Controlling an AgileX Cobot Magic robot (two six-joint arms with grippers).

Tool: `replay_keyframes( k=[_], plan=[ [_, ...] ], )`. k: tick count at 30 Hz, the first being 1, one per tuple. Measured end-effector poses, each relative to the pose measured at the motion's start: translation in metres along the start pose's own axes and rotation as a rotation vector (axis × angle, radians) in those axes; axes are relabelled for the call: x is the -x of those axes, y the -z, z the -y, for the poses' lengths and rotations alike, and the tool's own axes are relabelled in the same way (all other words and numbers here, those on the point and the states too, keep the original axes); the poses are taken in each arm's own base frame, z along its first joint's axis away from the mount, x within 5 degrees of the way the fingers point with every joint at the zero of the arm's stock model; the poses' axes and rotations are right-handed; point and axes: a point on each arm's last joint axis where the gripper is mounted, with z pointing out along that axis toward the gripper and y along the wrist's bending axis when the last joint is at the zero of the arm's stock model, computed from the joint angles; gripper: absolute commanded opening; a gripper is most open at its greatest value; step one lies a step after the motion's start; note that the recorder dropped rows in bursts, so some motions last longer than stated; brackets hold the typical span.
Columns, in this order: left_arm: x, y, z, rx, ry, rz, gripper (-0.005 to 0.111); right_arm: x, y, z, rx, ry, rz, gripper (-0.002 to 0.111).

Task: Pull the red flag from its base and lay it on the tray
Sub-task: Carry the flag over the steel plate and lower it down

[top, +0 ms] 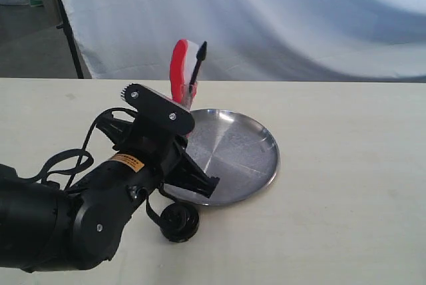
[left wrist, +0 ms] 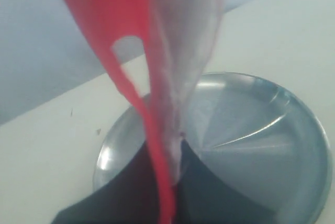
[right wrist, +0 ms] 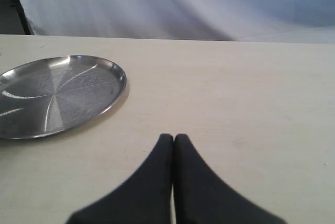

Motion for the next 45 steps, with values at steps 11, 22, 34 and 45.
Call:
replay_keyframes(
  k=[11, 22, 34, 45],
  plan=[
    [0.035, -0.031, -0.014, -0.173, -0.037, -0.092, 0.000, 0.000, 0.000, 0.000, 0.000, 0.000, 0.000, -0.001],
    [0.041, -0.037, -0.024, -0.165, 0.042, -0.098, 0.000, 0.000, 0.000, 0.000, 0.000, 0.000, 0.000, -0.001],
    [0.052, -0.058, -0.046, -0.255, 0.411, -0.255, 0.000, 0.000, 0.000, 0.000, 0.000, 0.000, 0.000, -0.001],
    [0.010, -0.117, -0.029, -0.490, 0.501, -0.570, 0.000, 0.000, 0.000, 0.000, 0.000, 0.000, 0.000, -0.001]
  ],
)
